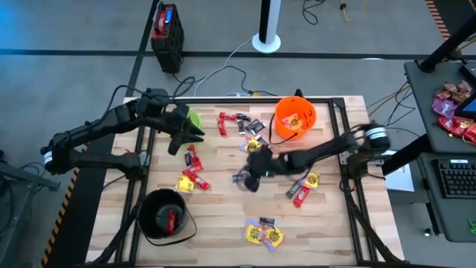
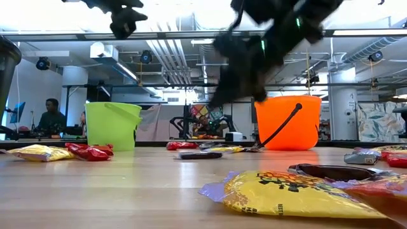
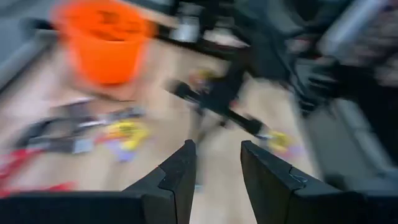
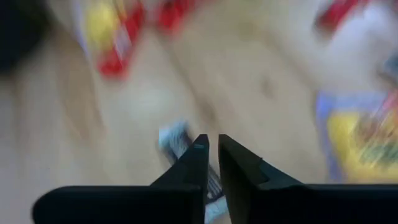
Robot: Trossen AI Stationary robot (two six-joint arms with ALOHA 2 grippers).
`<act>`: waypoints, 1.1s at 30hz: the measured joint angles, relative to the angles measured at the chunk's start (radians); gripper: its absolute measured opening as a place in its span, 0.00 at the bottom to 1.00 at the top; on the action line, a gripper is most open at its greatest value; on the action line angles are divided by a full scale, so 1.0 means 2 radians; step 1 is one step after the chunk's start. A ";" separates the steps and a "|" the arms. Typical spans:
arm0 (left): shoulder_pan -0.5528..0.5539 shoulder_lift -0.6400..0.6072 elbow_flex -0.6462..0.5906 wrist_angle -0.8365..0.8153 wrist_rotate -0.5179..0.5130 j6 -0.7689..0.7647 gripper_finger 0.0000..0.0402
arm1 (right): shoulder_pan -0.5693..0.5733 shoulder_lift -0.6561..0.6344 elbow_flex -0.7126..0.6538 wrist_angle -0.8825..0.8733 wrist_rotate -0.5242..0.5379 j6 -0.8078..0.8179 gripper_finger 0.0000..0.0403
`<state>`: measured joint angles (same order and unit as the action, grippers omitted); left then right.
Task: Sort candy by brand, put in halloween buckets
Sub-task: Put the brown candy into the green bucket
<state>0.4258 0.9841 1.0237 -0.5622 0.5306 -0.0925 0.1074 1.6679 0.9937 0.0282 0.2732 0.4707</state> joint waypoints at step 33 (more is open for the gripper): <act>-0.225 0.243 -0.082 0.173 -0.301 -0.042 0.00 | -0.075 -0.018 -0.062 -0.011 -0.207 -0.019 0.02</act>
<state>-0.0239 1.4702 0.8604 -0.2171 -0.0711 -0.1761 -0.0433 1.6316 0.8703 0.0069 -0.1404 0.4323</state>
